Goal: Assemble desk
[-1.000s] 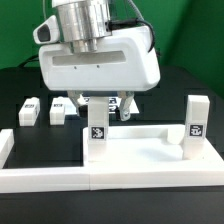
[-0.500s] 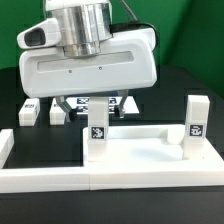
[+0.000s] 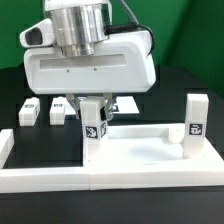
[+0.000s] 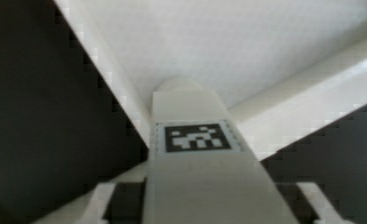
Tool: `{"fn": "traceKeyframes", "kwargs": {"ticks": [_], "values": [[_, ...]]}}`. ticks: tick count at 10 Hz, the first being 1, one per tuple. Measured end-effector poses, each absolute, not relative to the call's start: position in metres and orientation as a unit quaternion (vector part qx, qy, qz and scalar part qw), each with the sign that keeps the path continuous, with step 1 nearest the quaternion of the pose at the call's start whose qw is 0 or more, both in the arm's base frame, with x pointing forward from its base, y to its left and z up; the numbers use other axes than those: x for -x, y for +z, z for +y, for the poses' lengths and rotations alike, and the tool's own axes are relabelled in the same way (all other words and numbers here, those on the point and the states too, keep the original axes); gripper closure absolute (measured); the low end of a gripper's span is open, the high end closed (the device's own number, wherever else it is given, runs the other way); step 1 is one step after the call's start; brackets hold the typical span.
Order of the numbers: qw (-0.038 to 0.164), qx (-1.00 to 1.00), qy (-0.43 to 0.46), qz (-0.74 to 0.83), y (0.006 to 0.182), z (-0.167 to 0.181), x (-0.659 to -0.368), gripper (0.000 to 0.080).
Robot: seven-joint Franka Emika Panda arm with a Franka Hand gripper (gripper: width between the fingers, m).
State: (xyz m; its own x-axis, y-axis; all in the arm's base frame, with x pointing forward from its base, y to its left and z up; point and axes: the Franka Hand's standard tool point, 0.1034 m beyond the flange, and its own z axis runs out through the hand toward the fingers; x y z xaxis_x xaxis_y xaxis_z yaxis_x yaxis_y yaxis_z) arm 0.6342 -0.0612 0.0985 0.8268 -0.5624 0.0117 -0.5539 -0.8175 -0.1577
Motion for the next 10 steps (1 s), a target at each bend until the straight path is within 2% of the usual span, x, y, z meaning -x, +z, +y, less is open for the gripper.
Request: {"fn": "traceKeyframes", "kwargs": {"ticks": [3,7,8,10], "values": [[0.077,0.869,0.000,0.489,0.098,-0.065,-0.638,0.0506],[0.081,0.652,0.042,0.752,0.097,-0.056,-0.641,0.0506],[0.090,0.597,0.049,0.796,0.097,-0.055,-0.643,0.0506],[0.089,0.553,0.055,0.827,0.098,-0.054,-0.643,0.0506]]}}
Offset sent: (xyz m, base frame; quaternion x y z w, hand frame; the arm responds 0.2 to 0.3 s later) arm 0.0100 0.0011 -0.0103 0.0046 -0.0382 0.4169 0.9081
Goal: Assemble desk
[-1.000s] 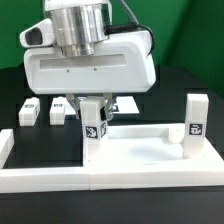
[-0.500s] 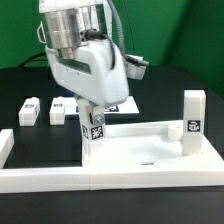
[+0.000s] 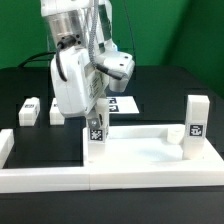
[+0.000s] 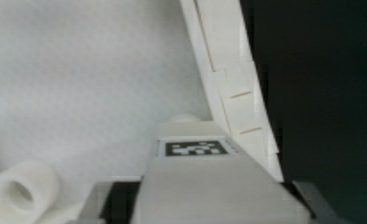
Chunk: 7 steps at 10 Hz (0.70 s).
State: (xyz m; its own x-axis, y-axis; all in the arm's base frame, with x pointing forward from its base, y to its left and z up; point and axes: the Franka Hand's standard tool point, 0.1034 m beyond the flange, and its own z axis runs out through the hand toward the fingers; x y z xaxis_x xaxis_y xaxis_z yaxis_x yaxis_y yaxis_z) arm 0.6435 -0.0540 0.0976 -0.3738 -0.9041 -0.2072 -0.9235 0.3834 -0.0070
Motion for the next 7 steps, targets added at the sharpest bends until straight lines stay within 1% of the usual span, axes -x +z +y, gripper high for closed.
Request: {"fn": "traceKeyframes", "kwargs": {"ticks": [2,3,4,5,6,7], "values": [[0.090,0.592,0.049,0.799,0.097,-0.054,-0.643,0.0506],[0.091,0.655,0.040,0.749,0.096,-0.051,-0.640,0.0330],[0.095,0.718,0.032,0.688,0.098,-0.048,-0.640,0.0214],[0.100,0.767,0.027,0.633,0.102,-0.044,-0.640,0.0214],[0.104,0.801,0.020,0.589,0.105,-0.040,-0.642,0.0163],[0.103,0.815,0.019,0.570,0.103,-0.042,-0.641,0.0154]]}}
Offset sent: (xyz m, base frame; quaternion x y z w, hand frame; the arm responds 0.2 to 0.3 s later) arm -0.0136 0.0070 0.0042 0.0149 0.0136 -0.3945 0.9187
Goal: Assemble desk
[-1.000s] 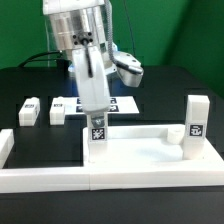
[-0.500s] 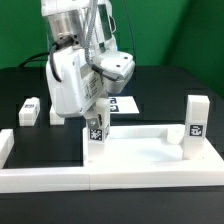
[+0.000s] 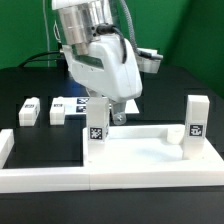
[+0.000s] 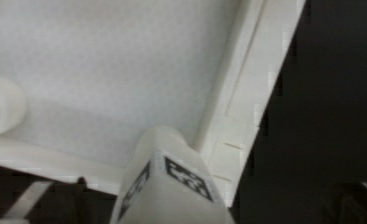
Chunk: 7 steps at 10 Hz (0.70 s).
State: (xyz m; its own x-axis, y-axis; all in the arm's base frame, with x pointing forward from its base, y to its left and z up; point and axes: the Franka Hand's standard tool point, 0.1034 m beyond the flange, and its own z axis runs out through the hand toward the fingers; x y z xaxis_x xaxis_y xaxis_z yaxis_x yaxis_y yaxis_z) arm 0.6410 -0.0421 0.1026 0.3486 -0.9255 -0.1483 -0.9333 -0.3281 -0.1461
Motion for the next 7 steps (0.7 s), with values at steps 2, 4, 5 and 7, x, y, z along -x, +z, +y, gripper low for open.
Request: {"fn": "traceKeyframes", "kwargs": {"ticks": [2,4,5,7], "values": [[0.103,0.846,0.013,0.522,0.102,-0.043,-0.641,0.0150],[0.097,0.916,-0.003,0.389,0.102,-0.056,-0.639,0.0150],[0.078,0.952,-0.011,0.295,0.102,-0.066,-0.637,0.0150],[0.065,0.972,-0.014,0.226,0.101,-0.065,-0.636,0.0150]]}}
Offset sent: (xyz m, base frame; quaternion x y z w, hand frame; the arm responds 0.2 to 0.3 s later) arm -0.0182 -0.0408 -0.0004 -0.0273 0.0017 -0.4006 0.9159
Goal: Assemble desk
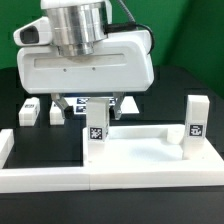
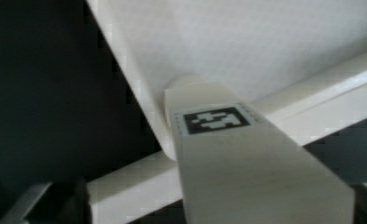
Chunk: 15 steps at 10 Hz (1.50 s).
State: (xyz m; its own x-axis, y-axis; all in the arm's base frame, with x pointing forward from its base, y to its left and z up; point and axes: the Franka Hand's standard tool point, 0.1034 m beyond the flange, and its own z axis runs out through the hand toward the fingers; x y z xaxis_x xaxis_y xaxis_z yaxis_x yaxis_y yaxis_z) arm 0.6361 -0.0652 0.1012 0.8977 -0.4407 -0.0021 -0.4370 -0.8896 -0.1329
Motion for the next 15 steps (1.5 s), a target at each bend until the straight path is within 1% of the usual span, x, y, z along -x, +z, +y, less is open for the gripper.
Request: {"fn": "traceKeyframes", "kwargs": {"ticks": [2,3,4,7,9,10,11,13,15], "values": [[0.065,0.969,-0.013,0.238,0.1012,-0.0659,-0.6360,0.0415],[0.065,0.968,-0.013,0.242,0.1012,-0.0657,-0.6360,0.0415],[0.066,0.958,-0.011,0.279,0.1013,-0.0659,-0.6361,0.0510],[0.066,0.925,-0.004,0.373,0.1011,-0.0669,-0.6361,0.0509],[0.065,0.867,0.007,0.494,0.1009,-0.0678,-0.6357,0.0509],[0.067,0.824,0.017,0.562,0.1009,-0.0667,-0.6356,0.0509],[0.074,0.768,0.025,0.635,0.1008,-0.0649,-0.6369,0.0509],[0.074,0.652,0.036,0.754,0.1017,-0.0594,-0.6394,0.0509],[0.079,0.602,0.040,0.793,0.1012,-0.0618,-0.6388,0.0509]]}}
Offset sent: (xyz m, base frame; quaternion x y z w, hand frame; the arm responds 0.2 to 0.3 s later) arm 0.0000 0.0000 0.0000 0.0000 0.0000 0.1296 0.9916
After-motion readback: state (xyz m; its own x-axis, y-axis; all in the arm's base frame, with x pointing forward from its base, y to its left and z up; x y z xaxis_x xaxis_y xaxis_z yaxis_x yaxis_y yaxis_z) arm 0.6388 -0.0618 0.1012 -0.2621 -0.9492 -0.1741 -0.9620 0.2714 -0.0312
